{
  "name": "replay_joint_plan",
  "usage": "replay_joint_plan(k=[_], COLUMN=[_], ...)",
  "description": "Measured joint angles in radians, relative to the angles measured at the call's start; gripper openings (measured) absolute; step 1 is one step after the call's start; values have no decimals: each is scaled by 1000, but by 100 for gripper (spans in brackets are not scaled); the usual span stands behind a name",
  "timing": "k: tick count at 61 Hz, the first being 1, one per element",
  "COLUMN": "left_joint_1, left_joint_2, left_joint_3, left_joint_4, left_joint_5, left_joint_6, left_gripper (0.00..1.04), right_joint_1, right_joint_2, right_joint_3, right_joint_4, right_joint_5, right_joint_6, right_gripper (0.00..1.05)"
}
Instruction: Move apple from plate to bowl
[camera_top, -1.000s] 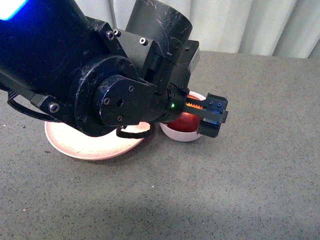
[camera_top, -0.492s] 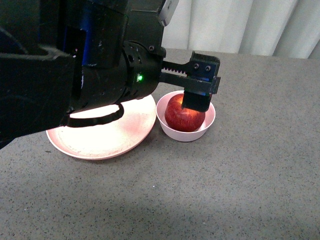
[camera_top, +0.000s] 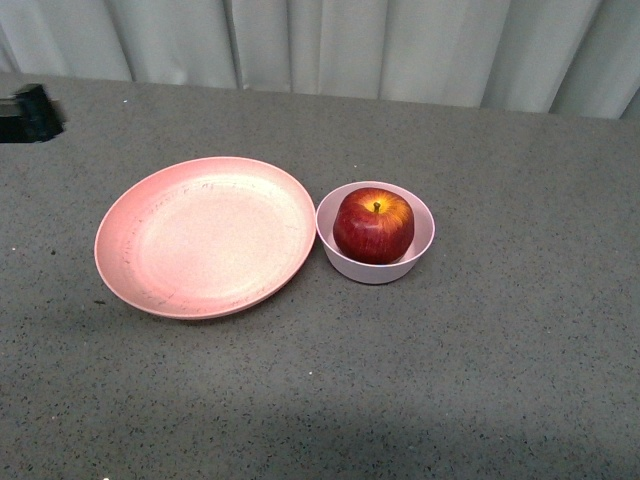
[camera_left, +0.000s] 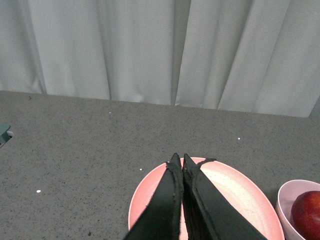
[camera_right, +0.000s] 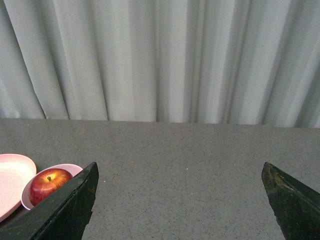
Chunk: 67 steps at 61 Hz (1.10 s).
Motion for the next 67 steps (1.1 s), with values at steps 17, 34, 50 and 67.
replay_joint_plan(k=[17,34,50,67], left_joint_1=[114,179,288,290], left_joint_2=[-365,-593,-797,-974], left_joint_3=[-101,-156,-172,-173], left_joint_4=[-260,-428,-605,-768], left_joint_5=[115,183,283,290], left_joint_6=[2,2,3,3], left_gripper=[4,4,4,4], right_joint_1=[0,0,0,0], right_joint_2=[0,0,0,0], right_joint_3=[0,0,0,0], right_joint_4=[0,0,0,0], right_joint_5=[-1,0,0,0], right_joint_6=[0,0,0,0], right_gripper=[95,95,95,95])
